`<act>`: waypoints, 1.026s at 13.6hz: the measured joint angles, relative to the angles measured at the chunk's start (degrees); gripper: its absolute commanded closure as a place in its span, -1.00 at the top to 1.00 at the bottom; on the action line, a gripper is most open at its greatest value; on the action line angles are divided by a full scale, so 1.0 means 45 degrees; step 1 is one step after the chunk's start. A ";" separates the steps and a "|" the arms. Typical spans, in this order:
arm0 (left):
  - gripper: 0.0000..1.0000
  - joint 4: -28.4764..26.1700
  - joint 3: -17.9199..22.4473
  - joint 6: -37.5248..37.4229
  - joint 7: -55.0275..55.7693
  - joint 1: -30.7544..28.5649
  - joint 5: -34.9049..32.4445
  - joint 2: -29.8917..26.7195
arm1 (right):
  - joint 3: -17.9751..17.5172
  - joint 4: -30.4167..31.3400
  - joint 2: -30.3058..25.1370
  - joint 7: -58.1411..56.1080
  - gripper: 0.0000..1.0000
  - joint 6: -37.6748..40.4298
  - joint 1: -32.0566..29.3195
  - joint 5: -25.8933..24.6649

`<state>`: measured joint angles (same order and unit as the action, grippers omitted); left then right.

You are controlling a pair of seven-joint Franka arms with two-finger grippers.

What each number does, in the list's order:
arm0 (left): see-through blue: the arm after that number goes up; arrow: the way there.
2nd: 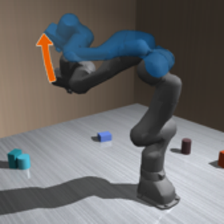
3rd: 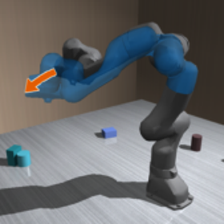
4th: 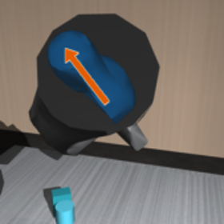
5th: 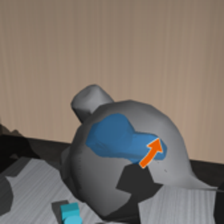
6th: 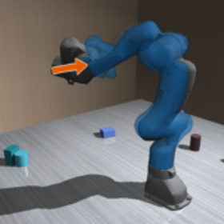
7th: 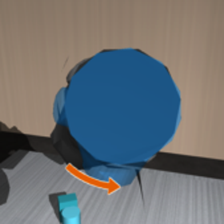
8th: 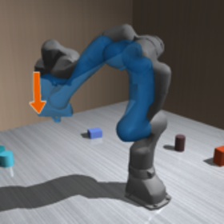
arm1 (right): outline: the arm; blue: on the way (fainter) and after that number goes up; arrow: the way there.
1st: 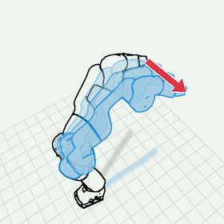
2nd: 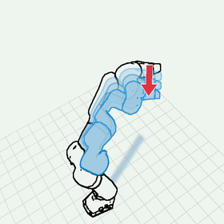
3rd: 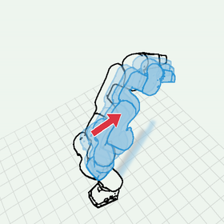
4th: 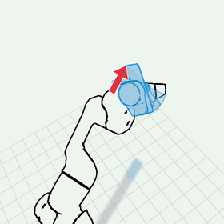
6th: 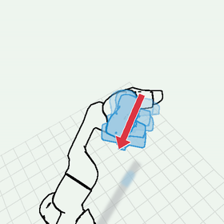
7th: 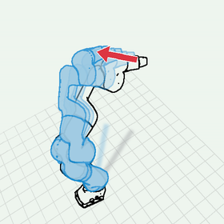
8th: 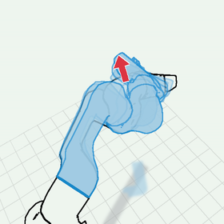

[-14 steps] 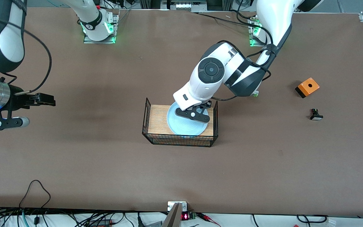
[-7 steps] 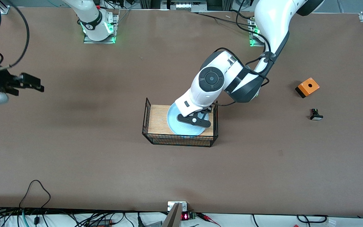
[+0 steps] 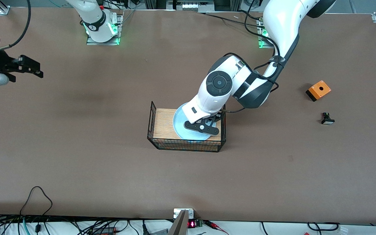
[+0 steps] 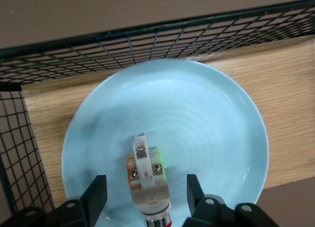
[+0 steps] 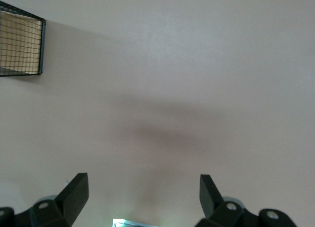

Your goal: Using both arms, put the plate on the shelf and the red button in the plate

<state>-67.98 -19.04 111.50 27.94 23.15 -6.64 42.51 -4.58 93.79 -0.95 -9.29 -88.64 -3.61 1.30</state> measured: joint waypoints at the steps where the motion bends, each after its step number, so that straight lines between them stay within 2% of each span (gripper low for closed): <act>1: 1.00 0.0108 0.0001 0.0000 0.0001 0.0000 -0.0040 -0.0010 | -0.0213 0.0018 -0.0203 0.0009 1.00 -0.0001 -0.0016 -0.0041; 4: 1.00 0.0465 0.0032 -0.0115 0.0003 -0.0029 -0.0077 -0.0406 | -0.0439 0.0014 -0.0810 0.0005 1.00 0.0483 -0.0017 -0.0069; 9: 1.00 0.0693 0.0178 -0.1944 0.0153 -0.0552 -0.0102 -0.2559 | -0.0479 0.0009 -0.1064 -0.0015 1.00 0.0875 -0.0015 -0.0069; 12: 1.00 0.0696 0.0255 -0.3344 0.0138 -0.2283 -0.0133 -0.3562 | -0.0476 0.0006 -0.1069 -0.0015 1.00 0.0958 -0.0018 -0.0070; 14: 1.00 0.0692 0.0251 -0.4000 0.0083 -0.3660 -0.0133 -0.3689 | -0.0387 0.0003 -0.1071 -0.0015 1.00 0.1010 -0.0055 -0.0080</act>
<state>-64.86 -17.91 93.50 28.31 6.68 -7.23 25.91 -6.32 93.80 -5.77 -9.36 -84.10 -3.86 0.94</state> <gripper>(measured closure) 0.000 0.000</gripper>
